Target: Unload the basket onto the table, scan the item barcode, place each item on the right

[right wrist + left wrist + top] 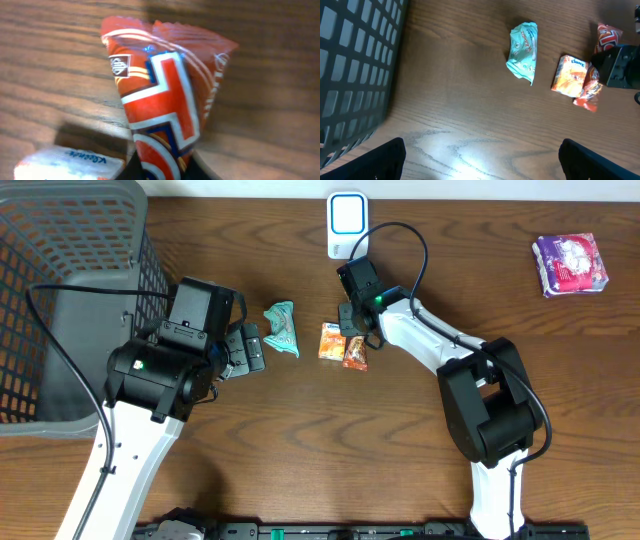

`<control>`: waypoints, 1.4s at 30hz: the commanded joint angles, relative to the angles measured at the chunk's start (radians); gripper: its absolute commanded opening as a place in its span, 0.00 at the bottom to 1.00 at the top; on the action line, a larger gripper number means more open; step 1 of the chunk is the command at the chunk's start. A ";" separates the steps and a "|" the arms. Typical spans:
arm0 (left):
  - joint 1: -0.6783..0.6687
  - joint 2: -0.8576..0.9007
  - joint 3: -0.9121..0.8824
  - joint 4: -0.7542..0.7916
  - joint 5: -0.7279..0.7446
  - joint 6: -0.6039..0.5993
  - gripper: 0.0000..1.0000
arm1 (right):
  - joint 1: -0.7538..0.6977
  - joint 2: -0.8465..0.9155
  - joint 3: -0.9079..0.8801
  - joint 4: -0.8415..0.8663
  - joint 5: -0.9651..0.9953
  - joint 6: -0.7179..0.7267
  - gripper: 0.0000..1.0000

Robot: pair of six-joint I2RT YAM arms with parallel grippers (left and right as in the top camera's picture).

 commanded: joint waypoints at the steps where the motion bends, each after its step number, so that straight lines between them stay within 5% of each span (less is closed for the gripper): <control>1: 0.001 0.005 0.005 -0.005 -0.012 0.006 0.98 | 0.002 0.012 0.001 0.025 -0.002 0.001 0.01; 12: 0.001 0.005 0.005 -0.005 -0.012 0.006 0.98 | -0.051 0.001 0.275 0.122 0.006 -0.007 0.01; 24: 0.001 0.005 0.005 -0.005 -0.012 0.006 0.98 | -0.072 0.153 0.267 0.671 0.107 -0.067 0.01; 30: 0.001 0.005 0.005 -0.005 -0.012 0.006 0.98 | -0.076 0.157 0.270 0.793 0.140 -0.092 0.01; 42: 0.001 0.005 0.005 -0.005 -0.012 0.006 0.98 | -0.261 -0.057 0.272 0.444 0.204 -0.161 0.01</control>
